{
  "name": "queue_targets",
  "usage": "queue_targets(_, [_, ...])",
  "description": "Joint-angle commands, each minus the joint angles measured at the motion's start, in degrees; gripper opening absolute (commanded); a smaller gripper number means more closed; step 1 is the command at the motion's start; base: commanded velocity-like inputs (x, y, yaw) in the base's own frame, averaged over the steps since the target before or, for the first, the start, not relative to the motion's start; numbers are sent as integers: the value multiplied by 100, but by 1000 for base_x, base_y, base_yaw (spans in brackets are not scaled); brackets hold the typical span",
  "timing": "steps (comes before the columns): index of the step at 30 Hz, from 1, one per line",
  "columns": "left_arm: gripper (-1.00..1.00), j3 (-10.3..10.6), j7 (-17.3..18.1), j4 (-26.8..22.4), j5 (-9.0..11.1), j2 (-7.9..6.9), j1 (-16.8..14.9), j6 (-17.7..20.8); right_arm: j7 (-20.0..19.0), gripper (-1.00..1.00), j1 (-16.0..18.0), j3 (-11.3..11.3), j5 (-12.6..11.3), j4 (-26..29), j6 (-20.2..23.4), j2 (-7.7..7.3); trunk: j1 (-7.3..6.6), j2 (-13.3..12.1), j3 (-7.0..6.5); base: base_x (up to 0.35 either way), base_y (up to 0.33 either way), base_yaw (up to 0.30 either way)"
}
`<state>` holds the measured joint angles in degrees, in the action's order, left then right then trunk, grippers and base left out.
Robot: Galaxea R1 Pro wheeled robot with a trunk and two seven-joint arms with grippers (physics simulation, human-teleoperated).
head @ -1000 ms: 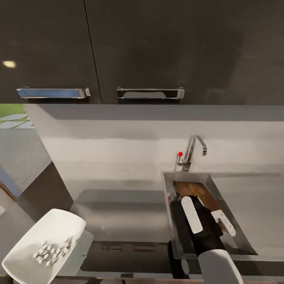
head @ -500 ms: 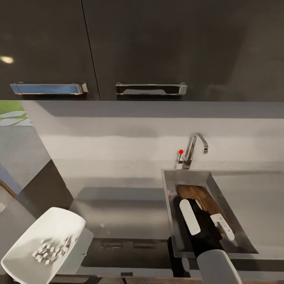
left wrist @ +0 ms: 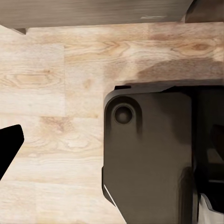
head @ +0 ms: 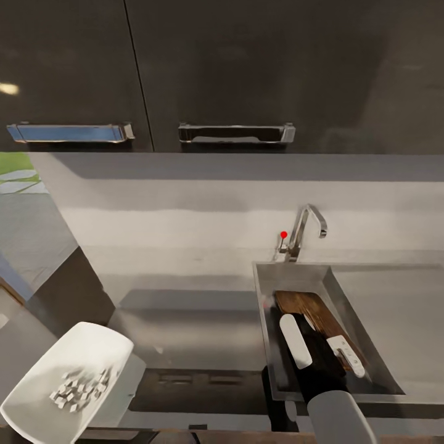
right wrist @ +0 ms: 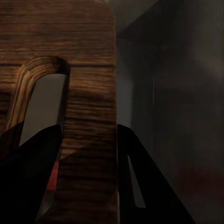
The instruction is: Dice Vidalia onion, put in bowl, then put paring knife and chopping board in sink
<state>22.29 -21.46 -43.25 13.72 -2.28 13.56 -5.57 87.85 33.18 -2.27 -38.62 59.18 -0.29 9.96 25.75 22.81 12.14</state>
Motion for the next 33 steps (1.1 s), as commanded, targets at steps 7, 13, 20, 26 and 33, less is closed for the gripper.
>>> queue_targets(7, [100,38,-43,-8,60,-9,-2,-23,4,-100,5,-10,-14,6,-8,4,4,11,11,0,0,0])
queue_targets(13, [100,39,-43,-8,60,-9,-2,-23,4,100,4,-10,-14,6,-6,4,4,11,11,0,0,0])
queue_targets(20, [100,39,-43,-8,60,-9,-2,-23,4,100,5,-10,-14,6,-13,4,4,11,11,0,0,0])
queue_targets(26, [100,39,-43,-8,60,-9,-2,-23,4,100,2,0,-14,44,-13,4,4,11,11,0,0,0])
queue_targets(33, [100,39,-43,-8,60,-9,-2,-23,72,100,5,870,19,1244,139,4,4,11,11,0,0,0])
